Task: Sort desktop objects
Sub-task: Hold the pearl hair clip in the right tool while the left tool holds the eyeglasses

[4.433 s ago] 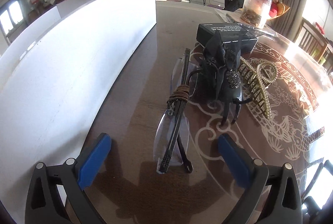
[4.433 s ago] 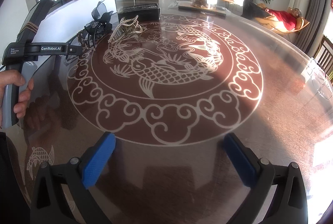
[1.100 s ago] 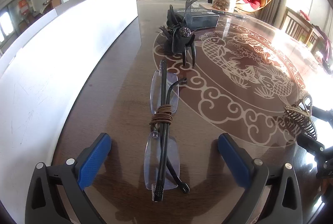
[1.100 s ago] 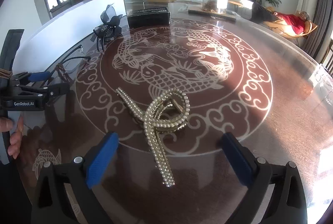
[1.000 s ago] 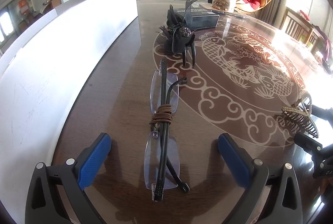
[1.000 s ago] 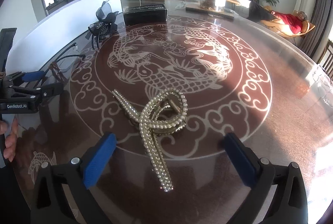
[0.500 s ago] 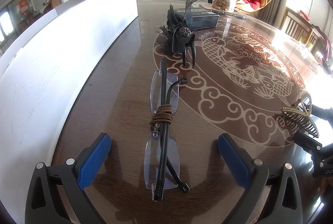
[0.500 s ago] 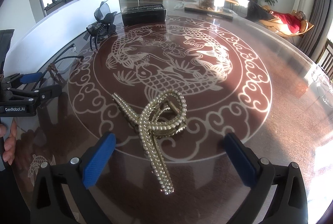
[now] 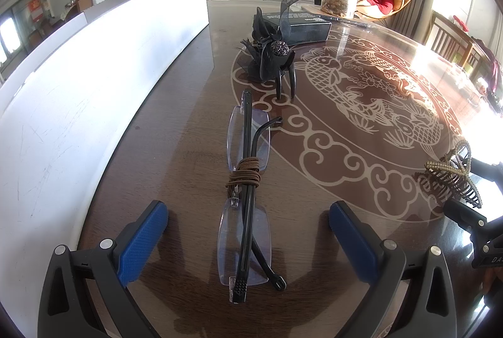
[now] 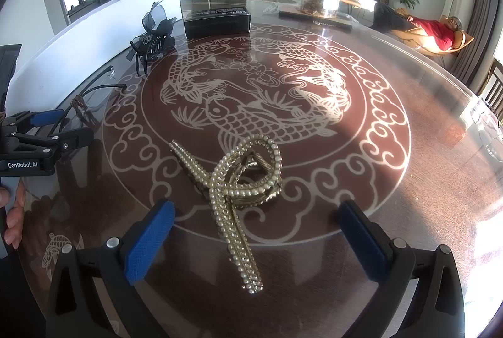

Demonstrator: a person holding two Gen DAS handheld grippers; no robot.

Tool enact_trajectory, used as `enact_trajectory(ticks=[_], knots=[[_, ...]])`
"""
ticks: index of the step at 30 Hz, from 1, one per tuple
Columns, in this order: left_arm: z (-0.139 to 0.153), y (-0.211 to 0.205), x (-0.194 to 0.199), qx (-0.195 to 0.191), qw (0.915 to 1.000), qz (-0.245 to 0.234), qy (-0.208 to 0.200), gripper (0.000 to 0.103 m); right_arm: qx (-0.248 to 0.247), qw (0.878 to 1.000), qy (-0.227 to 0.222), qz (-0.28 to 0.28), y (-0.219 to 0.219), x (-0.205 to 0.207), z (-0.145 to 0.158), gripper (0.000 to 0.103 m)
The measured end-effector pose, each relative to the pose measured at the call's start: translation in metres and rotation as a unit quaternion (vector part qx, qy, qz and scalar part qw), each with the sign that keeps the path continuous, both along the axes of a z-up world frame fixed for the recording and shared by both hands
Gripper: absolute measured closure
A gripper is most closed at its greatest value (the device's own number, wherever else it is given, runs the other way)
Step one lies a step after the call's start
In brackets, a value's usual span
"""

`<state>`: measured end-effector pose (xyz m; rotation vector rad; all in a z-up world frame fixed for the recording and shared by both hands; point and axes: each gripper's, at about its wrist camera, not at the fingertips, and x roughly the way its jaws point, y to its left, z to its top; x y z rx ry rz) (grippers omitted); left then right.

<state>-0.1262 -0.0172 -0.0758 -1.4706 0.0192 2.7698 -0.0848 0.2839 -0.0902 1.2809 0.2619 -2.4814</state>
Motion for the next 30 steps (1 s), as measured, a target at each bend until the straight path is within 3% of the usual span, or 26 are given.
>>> enact_trajectory(ticks=[21,23,26,28,30], knots=[[0.0,0.0,0.007,0.007,1.0,-0.003,-0.004,0.0,0.0,1.0,0.0,0.0,0.0,0.0,0.0,0.0],[0.002,-0.004,0.007,0.023,0.9997,-0.005,-0.009,0.0,0.0,1.0,0.0,0.0,0.0,0.0,0.0,0.0],[0.008,-0.02,0.005,0.08,0.9967,-0.005,-0.013,0.002,-0.001,1.0,0.0,0.0,0.0,0.0,0.0,0.0],[0.009,-0.02,0.001,0.063,0.9976,-0.017,-0.023,0.012,-0.004,1.0,0.0,0.0,0.0,0.0,0.001,0.0],[0.007,-0.006,-0.005,0.007,0.9982,-0.047,-0.037,0.019,-0.005,1.0,-0.001,0.0,0.0,0.0,0.001,0.0]])
